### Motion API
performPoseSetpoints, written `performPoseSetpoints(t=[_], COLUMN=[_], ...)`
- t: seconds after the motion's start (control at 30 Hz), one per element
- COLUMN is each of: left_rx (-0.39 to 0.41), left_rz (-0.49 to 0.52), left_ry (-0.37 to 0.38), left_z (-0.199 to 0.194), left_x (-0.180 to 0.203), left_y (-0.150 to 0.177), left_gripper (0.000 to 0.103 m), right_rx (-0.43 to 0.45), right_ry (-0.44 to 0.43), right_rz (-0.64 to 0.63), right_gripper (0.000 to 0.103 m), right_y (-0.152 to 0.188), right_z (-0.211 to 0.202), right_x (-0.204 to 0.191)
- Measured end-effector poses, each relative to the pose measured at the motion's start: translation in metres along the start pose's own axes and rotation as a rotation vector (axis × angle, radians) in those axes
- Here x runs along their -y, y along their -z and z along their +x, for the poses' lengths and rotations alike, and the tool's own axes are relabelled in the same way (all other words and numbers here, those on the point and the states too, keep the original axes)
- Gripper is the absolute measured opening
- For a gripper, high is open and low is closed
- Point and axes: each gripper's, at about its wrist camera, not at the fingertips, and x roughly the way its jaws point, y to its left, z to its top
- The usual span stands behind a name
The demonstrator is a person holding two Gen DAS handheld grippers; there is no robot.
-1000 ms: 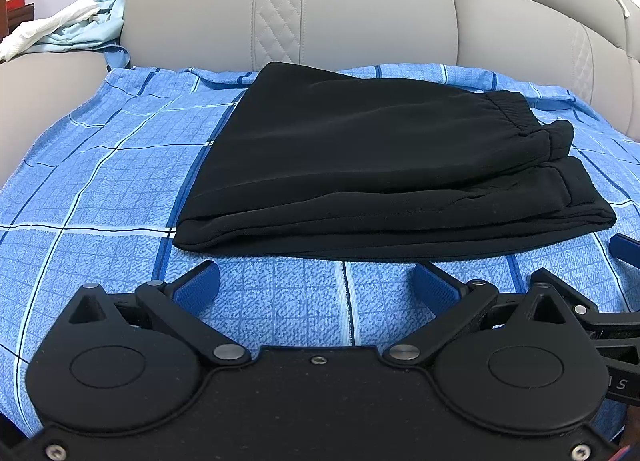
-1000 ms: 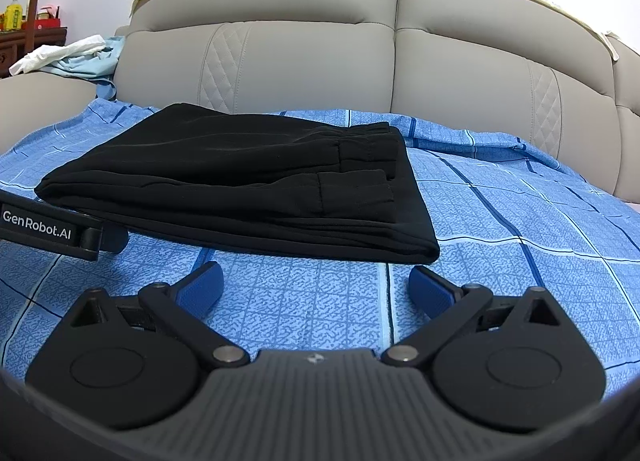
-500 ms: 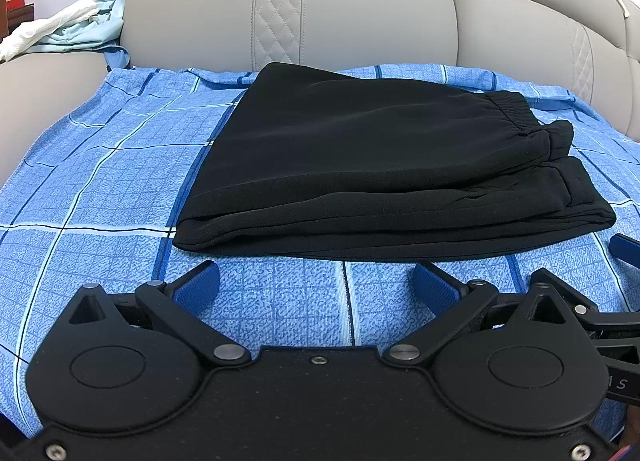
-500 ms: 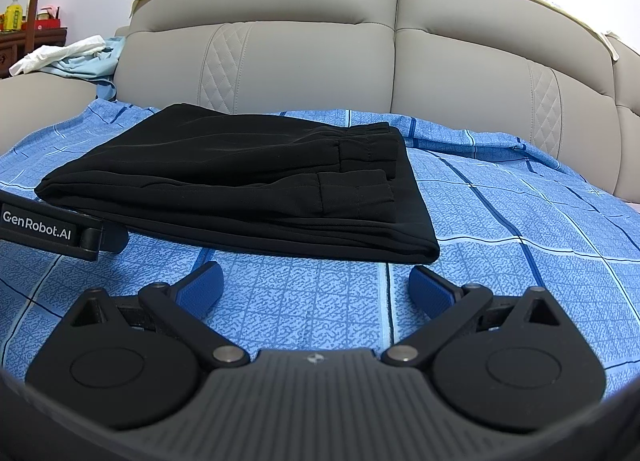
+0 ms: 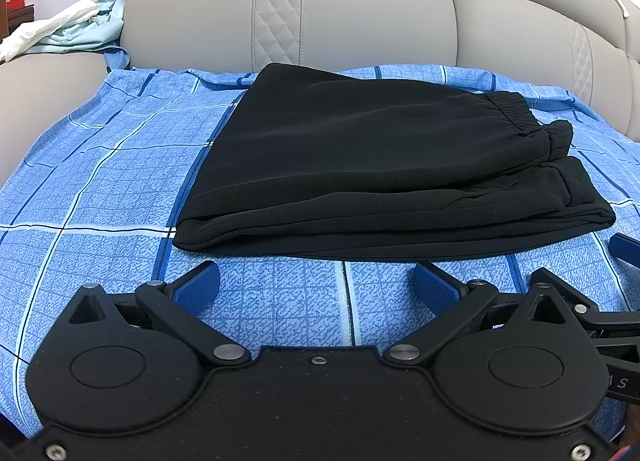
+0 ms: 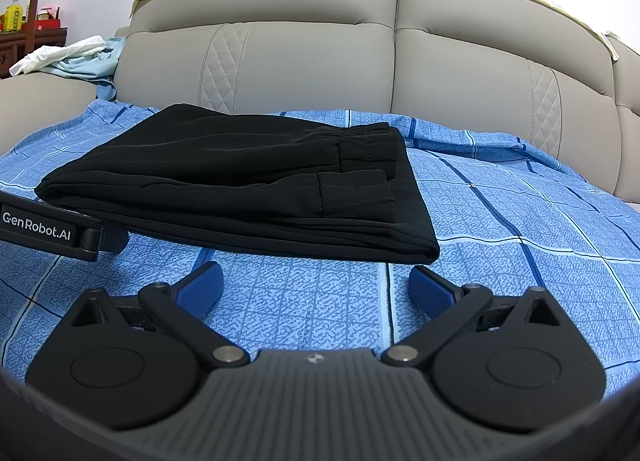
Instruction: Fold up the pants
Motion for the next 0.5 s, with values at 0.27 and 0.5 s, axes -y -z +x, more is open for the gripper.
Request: performPoseSetpoints(t=[0.27, 0.5], left_rx=[0.002, 0.004], left_rz=[0.001, 0.001], left_ry=[0.0, 0.001], left_z=[0.0, 0.0003], left_x=[-0.0002, -0.0001], left_y=[0.0, -0.0003], left_gripper=[0.103, 0.103], right_rx=[-0.002, -0.002], right_ry=[0.0, 0.001], right_rz=[0.001, 0.001], right_gripper=[0.103, 0.103], right_y=[-0.0001, -0.0002], right_z=[0.0001, 0.0], right_x=[-0.0002, -0.0003])
